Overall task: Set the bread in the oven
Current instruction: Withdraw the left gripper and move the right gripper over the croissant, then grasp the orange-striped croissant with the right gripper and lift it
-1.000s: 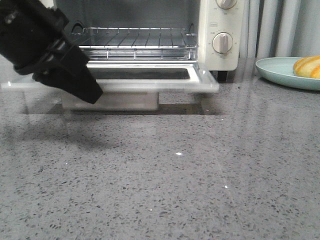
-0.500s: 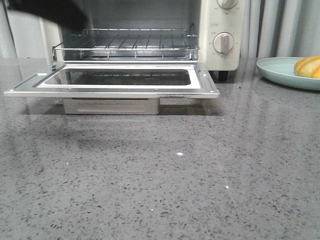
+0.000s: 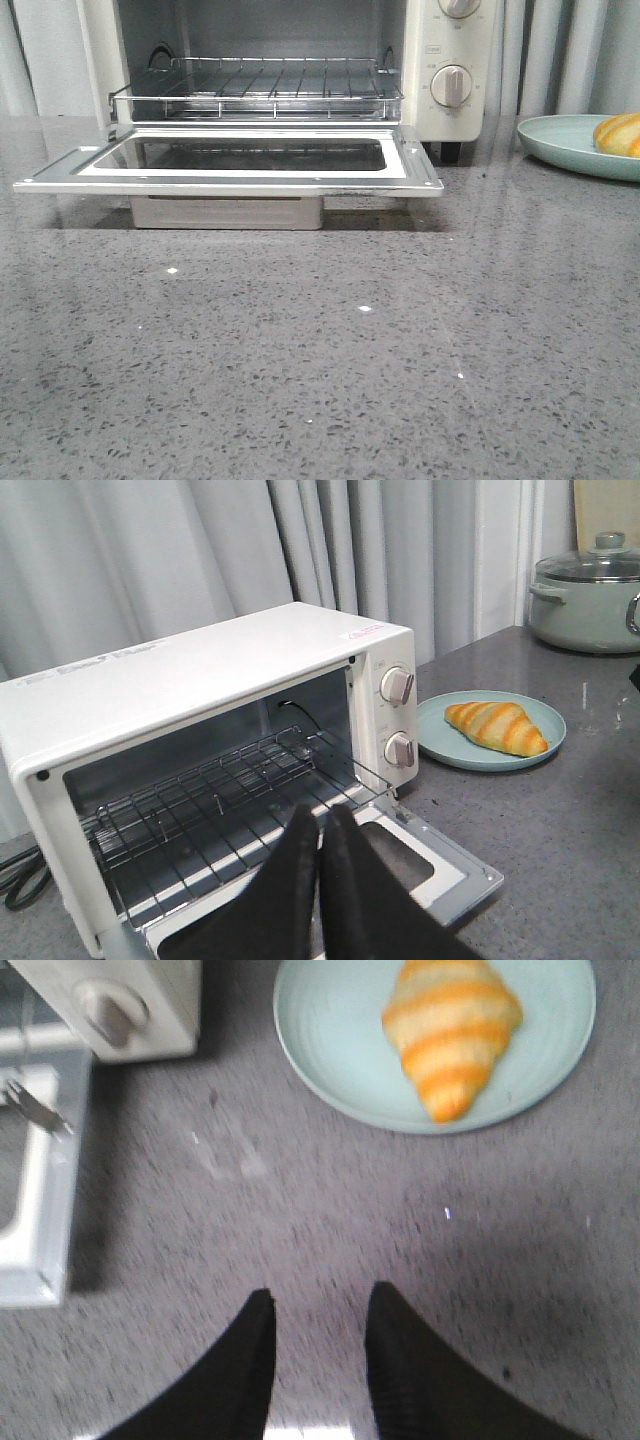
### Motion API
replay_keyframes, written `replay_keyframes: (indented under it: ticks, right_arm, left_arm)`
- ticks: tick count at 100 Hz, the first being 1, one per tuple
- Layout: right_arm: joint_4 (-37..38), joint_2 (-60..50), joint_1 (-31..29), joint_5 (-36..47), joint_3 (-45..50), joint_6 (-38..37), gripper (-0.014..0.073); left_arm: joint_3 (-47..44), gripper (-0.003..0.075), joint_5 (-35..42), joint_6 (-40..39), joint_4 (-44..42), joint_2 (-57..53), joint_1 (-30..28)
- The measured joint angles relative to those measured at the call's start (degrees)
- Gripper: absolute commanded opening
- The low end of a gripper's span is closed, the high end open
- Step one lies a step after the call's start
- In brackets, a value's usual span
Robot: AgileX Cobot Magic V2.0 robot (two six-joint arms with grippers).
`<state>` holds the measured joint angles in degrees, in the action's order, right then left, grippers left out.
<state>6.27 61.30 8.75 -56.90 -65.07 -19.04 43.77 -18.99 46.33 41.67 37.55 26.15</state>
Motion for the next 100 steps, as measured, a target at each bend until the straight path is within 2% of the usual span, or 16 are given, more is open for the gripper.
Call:
replay_keyframes:
  ticks: [17, 29, 45, 54, 66, 77, 100]
  right_arm:
    - [-12.47, 6.31, -7.26, -7.89, -4.92, 18.17, 0.0195]
    - [-10.43, 9.09, -9.43, -6.60, -8.86, 23.17, 0.0195]
    - [-6.88, 12.26, -11.87, -1.24, -11.08, 23.15, 0.0211]
    - [-5.04, 15.80, -12.36, 1.25, -11.74, 22.31, 0.0274]
    - [0.48, 21.81, -12.29, 4.79, -11.94, 17.62, 0.0345]
    - [3.64, 27.52, -12.39, 7.50, -11.94, 14.86, 0.0346]
    - [2.92, 35.59, -12.38, 14.45, -11.94, 12.82, 0.0341]
  left_arm:
    - [-6.57, -0.0022, 1.32, 0.00, 0.93, -6.25, 0.00]
    - [-7.75, -0.0022, 1.95, 0.00, 1.23, -7.92, 0.00]
    - [-7.77, -0.0022, 3.22, 0.00, 1.33, -8.19, 0.00]
    - [-7.77, -0.0022, 3.34, 0.00, 1.35, -8.19, 0.00]
    - [-7.77, -0.0022, 3.34, 0.00, 1.45, -8.19, 0.00]
    - [-7.77, -0.0022, 3.34, 0.00, 2.14, -8.19, 0.00]
    - [-7.77, -0.0022, 2.88, 0.00, 2.81, -8.29, 0.00]
